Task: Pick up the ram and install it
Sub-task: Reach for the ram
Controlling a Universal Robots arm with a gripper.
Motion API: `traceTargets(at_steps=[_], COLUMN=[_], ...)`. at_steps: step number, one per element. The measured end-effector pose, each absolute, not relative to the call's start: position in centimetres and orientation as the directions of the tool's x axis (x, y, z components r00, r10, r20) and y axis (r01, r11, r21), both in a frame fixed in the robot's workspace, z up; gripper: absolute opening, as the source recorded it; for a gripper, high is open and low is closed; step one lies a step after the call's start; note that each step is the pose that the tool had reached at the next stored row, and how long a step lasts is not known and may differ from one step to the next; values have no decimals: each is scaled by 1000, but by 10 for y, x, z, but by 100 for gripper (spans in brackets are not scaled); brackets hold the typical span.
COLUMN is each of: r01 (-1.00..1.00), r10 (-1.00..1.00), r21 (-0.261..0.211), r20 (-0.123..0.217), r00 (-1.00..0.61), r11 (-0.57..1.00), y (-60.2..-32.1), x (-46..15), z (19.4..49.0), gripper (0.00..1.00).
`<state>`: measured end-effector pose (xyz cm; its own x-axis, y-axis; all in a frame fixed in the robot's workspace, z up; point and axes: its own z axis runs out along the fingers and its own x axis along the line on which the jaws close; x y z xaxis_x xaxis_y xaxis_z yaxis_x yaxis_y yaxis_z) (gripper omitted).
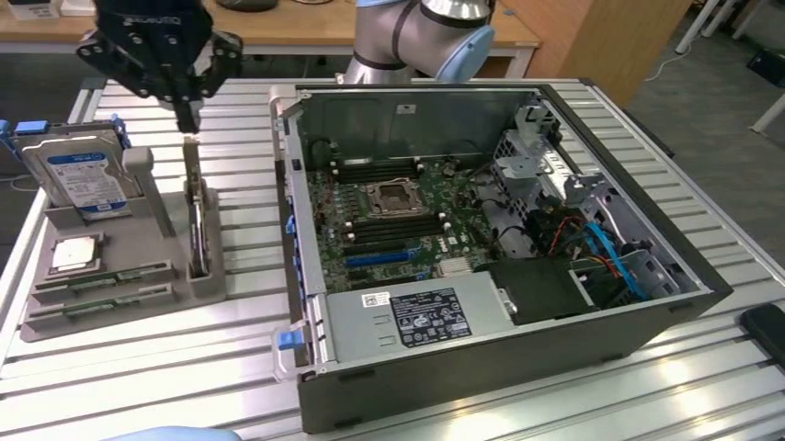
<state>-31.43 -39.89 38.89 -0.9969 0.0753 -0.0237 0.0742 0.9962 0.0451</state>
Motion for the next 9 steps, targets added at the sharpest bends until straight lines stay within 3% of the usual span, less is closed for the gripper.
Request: traceTargets(at_steps=[9], r01=[74], r10=[75], r21=[45], r20=[-24], r00=[-997], r11=[996], y=[-399], x=[-360], z=[387], gripper=[10])
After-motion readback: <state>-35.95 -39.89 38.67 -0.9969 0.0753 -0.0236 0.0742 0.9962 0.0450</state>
